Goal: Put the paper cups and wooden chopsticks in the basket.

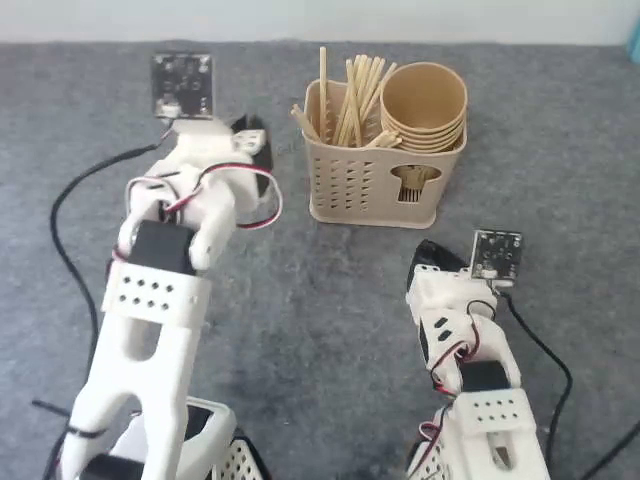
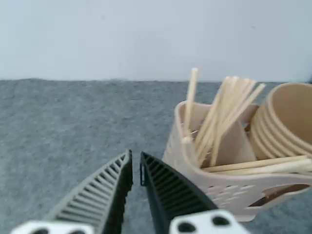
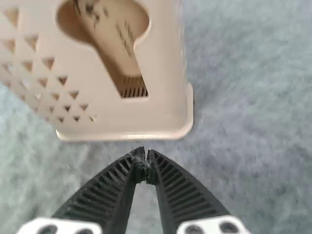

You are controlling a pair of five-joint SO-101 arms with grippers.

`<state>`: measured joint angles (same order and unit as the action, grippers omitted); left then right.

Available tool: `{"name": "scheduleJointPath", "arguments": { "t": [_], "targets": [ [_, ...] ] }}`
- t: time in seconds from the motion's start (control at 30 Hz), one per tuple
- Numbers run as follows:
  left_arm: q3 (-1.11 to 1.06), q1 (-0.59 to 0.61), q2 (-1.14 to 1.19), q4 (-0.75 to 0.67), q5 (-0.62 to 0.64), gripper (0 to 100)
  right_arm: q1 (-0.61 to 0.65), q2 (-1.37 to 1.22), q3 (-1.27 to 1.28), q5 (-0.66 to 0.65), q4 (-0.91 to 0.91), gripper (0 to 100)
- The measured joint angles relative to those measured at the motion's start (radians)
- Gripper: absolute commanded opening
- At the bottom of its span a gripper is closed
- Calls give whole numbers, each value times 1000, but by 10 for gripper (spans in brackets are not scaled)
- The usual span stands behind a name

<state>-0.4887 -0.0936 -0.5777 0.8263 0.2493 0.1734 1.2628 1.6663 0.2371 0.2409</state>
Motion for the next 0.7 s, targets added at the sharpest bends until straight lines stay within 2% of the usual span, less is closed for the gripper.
{"name": "scheduleJointPath", "arguments": {
  "t": [0.33, 0.7],
  "targets": [
    [-219, 87, -141, 2, 3, 13, -6, 520, 8, 8, 448, 16],
    [-617, 94, -456, 2, -18, 13, -3, 528, 8, -17, 496, 16]
  ]
}}
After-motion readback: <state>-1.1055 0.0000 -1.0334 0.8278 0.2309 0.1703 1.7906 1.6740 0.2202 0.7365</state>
